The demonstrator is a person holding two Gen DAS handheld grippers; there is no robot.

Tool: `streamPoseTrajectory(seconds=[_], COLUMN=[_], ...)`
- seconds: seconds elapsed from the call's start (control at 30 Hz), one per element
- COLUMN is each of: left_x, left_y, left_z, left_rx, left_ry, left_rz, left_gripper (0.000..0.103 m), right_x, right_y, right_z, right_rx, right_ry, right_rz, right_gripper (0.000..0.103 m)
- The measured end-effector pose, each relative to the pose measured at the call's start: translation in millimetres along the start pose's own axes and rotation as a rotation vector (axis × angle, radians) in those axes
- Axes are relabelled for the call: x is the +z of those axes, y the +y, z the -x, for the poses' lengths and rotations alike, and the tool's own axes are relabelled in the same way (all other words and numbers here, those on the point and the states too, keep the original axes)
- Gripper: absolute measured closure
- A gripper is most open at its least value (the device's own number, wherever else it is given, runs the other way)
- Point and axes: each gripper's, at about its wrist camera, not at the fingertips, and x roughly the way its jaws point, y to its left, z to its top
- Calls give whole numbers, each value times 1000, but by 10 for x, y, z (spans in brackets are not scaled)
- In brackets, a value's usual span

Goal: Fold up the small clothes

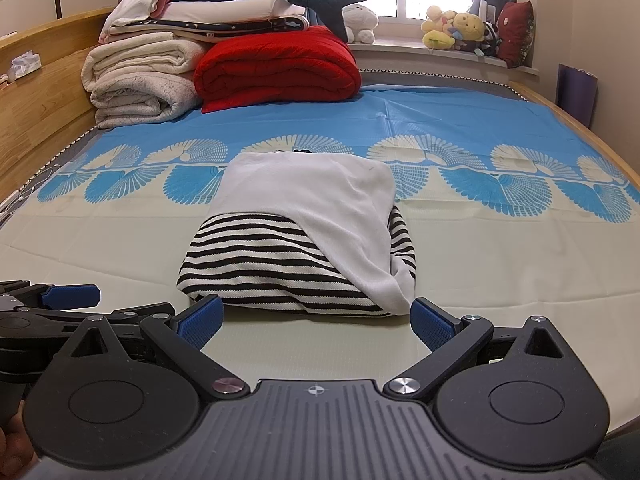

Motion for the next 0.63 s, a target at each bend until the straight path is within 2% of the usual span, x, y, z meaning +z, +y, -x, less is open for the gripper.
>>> streamPoseTrajectory(seconds=[0.63], left_x=[-7], left_y=[-16], left_z=[-27], left_rx=[7], left_ry=[5], left_rz=[9], left_gripper=[17], right_x=[-3], right_y=[-8], right_z=[-4], right_rx=[0], right_ry=[2], right_rz=[-1], right_gripper=[4])
